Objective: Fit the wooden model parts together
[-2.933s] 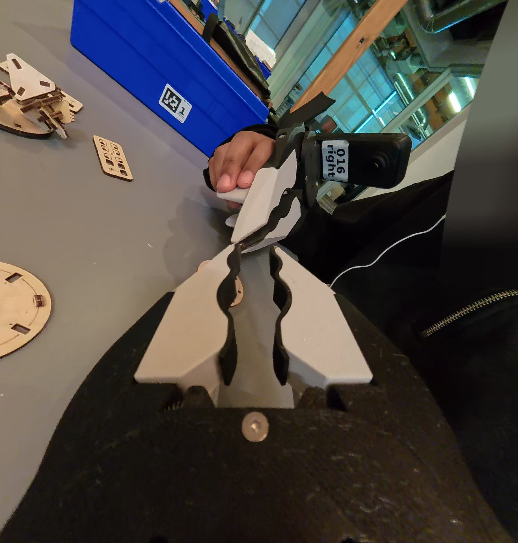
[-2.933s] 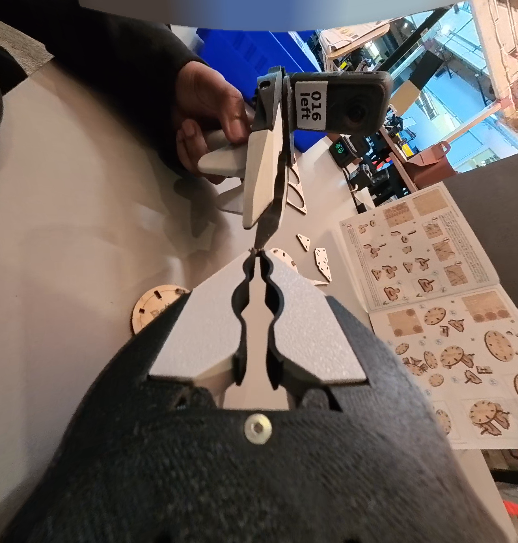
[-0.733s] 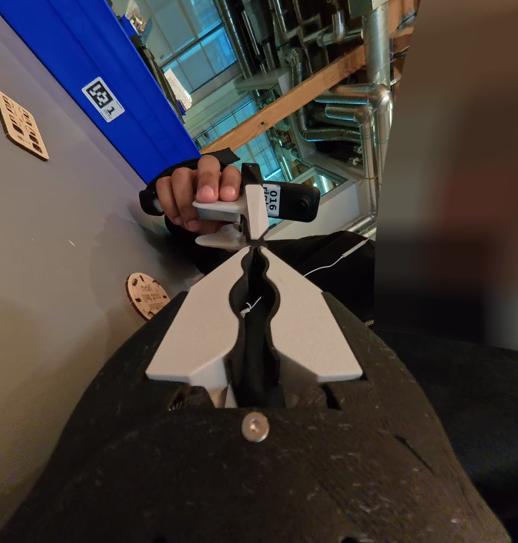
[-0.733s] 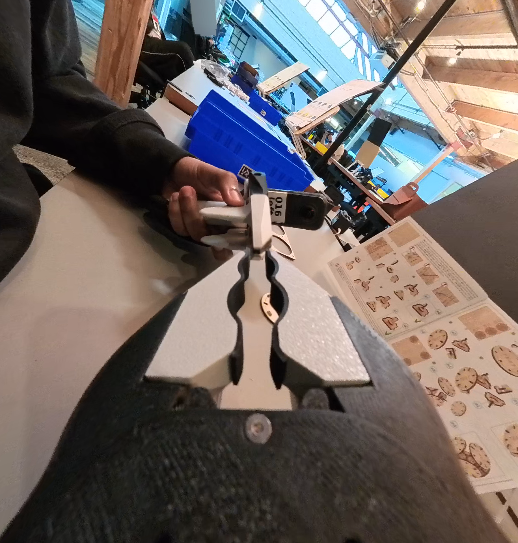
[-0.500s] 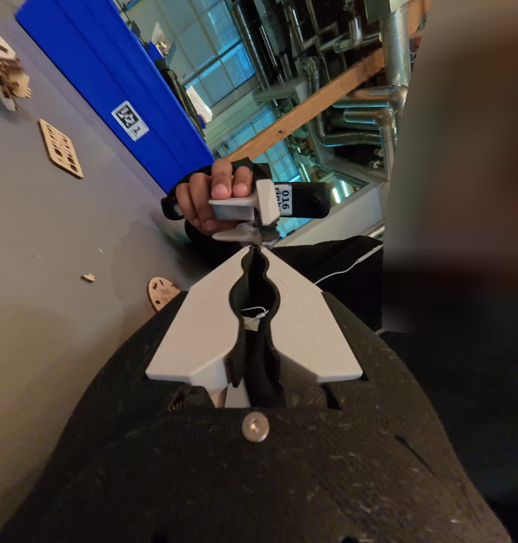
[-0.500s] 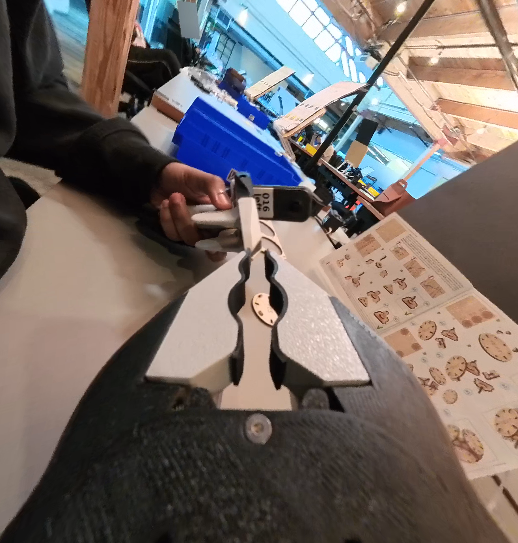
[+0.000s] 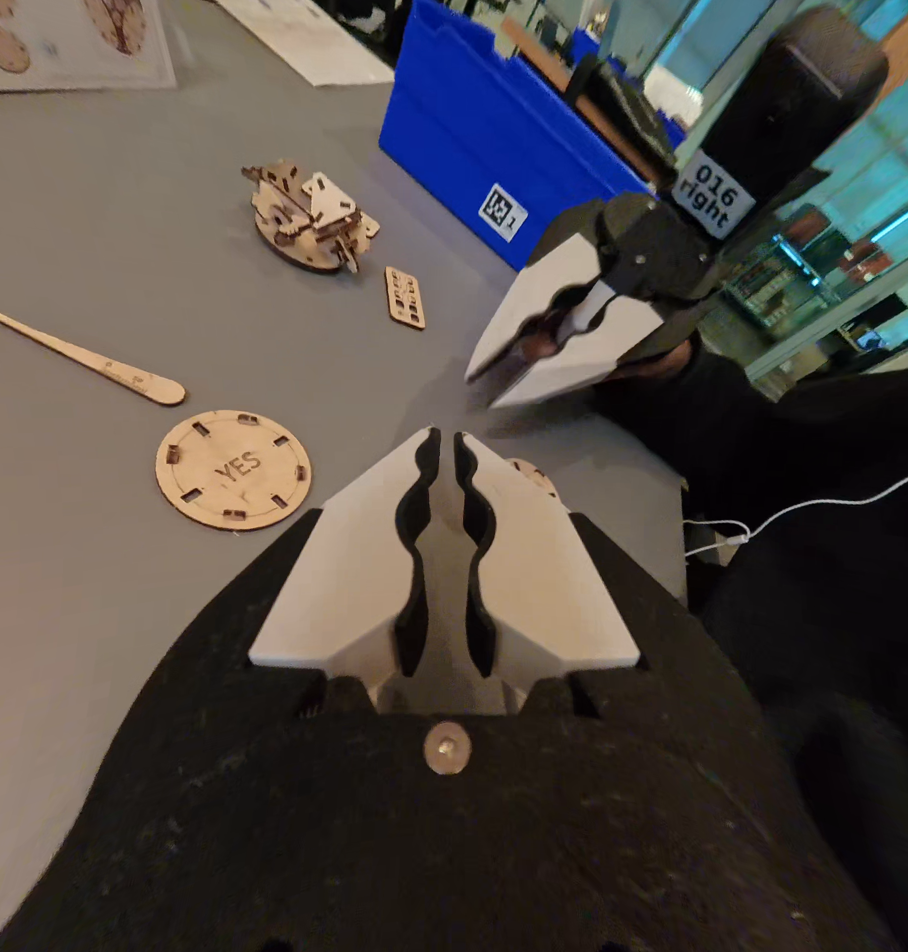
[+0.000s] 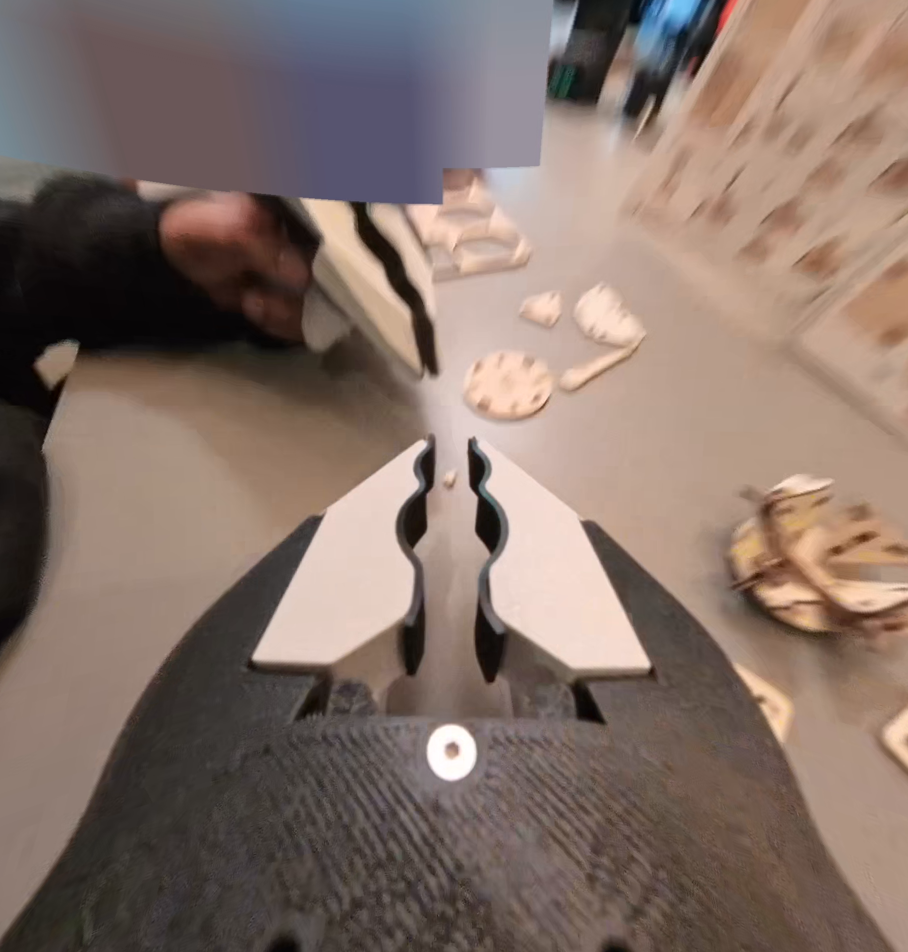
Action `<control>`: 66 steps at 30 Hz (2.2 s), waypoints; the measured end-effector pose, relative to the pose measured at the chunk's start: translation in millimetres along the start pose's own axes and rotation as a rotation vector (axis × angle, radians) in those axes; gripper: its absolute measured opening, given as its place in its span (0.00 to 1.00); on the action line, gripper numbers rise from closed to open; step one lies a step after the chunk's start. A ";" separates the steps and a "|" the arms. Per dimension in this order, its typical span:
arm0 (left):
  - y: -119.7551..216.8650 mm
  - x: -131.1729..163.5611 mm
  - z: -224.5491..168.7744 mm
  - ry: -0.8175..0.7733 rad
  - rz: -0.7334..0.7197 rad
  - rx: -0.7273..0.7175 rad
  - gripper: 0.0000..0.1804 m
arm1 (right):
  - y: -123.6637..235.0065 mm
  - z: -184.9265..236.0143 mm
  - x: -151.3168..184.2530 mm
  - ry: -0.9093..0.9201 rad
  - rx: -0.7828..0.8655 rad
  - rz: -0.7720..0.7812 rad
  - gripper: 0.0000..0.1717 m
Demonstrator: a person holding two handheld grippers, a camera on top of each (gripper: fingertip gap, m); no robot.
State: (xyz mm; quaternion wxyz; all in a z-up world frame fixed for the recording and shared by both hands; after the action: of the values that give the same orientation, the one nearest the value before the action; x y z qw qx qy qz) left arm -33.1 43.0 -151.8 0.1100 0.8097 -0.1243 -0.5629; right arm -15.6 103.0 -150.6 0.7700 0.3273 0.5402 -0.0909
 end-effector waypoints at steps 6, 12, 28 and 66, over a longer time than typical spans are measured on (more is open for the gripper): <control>-2.9 2.2 -0.6 0.038 0.006 0.022 0.01 | -21.5 -0.4 32.1 -0.016 0.027 0.260 0.07; -4.9 4.0 -0.5 0.044 0.024 0.027 0.01 | -27.8 -2.0 29.9 -0.038 0.059 0.258 0.08; -5.7 4.6 -2.3 0.034 0.032 0.032 0.00 | -34.6 19.5 35.2 -0.057 -0.067 0.316 0.07; -28.6 41.0 -1.0 -0.307 0.412 -0.252 0.02 | -16.9 -12.5 24.3 -0.184 0.037 0.211 0.19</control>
State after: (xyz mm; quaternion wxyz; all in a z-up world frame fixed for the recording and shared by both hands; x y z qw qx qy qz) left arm -16.2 56.8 -196.8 0.3016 0.6528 -0.2304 -0.6556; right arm -23.8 102.6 -181.6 0.8152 0.3867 0.4283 -0.0492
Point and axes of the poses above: each gripper's, where its closed fingertips meet, y back along the fingers, x out of its underside, z = x × y across the jaws, the point moved 2 cm from there along y, back along the fingers, and after that the axes turned 12 degrees about -y, right-handed, at the moved point
